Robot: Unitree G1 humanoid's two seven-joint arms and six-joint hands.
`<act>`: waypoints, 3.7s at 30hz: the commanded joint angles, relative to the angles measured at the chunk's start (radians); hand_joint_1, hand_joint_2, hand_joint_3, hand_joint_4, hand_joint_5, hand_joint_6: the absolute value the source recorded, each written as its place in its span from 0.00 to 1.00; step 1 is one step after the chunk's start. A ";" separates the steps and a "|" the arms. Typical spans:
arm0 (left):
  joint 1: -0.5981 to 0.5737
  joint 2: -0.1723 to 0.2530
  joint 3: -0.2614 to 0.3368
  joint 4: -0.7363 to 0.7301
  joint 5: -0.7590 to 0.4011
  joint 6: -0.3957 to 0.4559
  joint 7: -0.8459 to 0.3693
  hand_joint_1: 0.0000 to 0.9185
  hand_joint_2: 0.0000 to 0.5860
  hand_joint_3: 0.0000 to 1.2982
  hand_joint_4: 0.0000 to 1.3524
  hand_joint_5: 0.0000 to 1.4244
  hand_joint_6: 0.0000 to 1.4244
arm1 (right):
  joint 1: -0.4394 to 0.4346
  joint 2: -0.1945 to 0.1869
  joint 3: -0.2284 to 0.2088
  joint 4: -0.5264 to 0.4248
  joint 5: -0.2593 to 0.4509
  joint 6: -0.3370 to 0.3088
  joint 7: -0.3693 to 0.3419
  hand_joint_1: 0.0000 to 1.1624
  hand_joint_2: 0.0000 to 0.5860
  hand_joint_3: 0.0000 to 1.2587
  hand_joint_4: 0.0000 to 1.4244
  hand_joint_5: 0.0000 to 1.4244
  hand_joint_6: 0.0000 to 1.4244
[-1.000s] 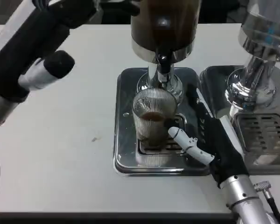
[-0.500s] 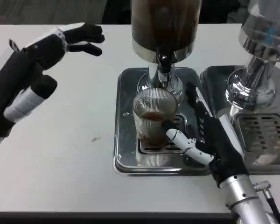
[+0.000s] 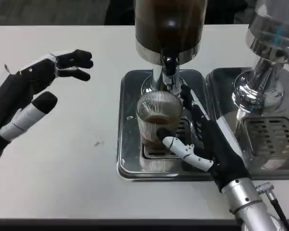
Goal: Grasp the cup under the faucet to collect the drink, then remove the cup.
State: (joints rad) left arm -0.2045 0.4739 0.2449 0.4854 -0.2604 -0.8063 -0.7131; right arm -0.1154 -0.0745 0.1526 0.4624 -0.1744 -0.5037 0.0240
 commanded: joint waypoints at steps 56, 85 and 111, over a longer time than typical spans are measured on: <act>0.085 0.077 0.005 -0.015 0.031 0.020 0.045 0.05 0.16 0.31 0.25 0.28 0.17 | -0.105 0.035 0.037 0.164 -0.093 -0.054 -0.123 0.53 0.35 0.00 0.00 0.00 0.00; 0.110 0.090 0.008 -0.035 0.025 0.034 0.042 0.05 0.16 0.32 0.29 0.31 0.18 | -0.150 0.061 0.058 0.225 -0.119 0.011 -0.161 0.56 0.35 0.00 0.00 0.00 0.00; 0.117 0.110 0.011 -0.031 0.024 0.054 0.036 0.04 0.17 0.33 0.32 0.33 0.20 | -0.249 0.137 0.069 0.487 -0.129 -0.098 -0.237 0.57 0.36 0.00 0.02 0.05 0.06</act>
State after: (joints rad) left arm -0.0918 0.5658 0.2571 0.4587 -0.2312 -0.7635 -0.6690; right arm -0.3619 0.0396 0.2167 0.9055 -0.3029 -0.6018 -0.2074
